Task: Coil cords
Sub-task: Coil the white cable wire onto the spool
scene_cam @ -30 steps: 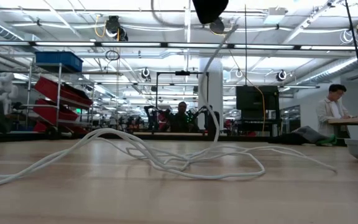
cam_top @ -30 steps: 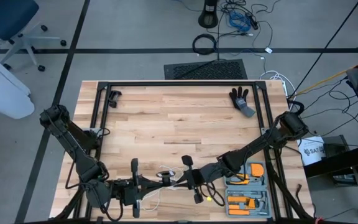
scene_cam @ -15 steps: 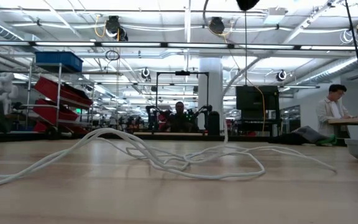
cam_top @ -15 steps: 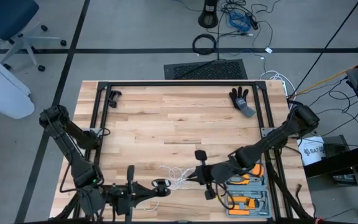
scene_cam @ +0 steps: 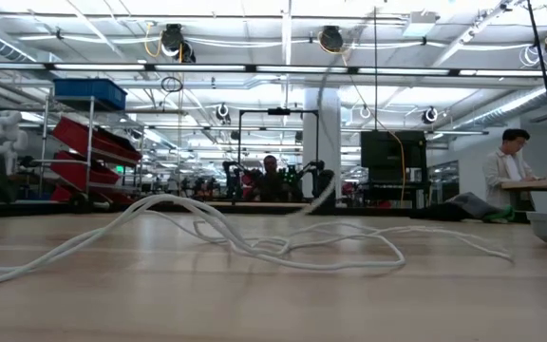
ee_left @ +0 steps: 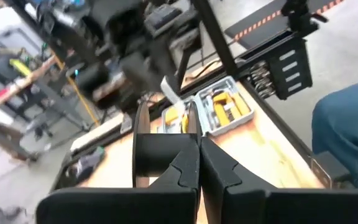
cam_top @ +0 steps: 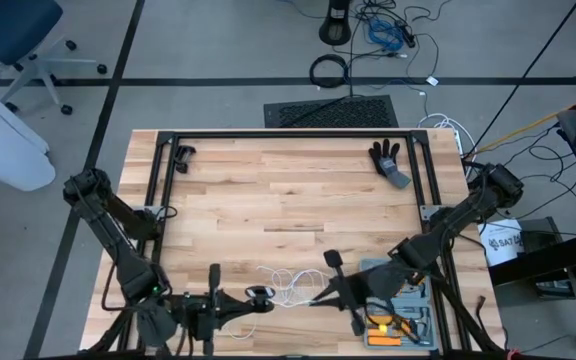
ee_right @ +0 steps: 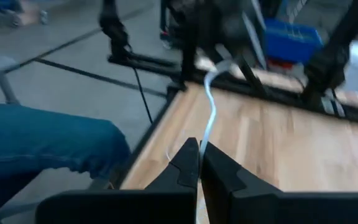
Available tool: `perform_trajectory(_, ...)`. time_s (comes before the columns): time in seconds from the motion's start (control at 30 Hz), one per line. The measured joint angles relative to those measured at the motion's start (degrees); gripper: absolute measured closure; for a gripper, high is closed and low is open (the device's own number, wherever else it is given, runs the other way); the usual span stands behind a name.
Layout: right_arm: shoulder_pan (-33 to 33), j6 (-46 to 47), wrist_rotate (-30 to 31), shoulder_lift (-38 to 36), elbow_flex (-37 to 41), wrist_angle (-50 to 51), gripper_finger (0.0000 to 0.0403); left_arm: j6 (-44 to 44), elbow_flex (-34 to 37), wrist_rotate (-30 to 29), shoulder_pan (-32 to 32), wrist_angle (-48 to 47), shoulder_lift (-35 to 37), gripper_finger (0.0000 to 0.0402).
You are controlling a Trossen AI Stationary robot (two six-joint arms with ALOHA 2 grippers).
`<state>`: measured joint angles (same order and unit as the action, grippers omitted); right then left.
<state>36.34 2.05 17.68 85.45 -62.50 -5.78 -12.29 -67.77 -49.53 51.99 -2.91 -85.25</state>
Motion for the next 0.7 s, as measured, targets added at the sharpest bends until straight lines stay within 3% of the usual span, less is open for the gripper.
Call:
perform_trajectory(0.4,0.61,-8.08,-0.04,0.35,0.0,-11.74,0.0403,7.97,0.0,14.72,-5.87,-0.47,-0.53,0.04)
perform_trajectory(0.7,-0.8,-15.14,-1.7,2.76,0.02,-17.38,0.0403,4.72,0.0,24.38,-9.26,5.76,-5.09,0.04)
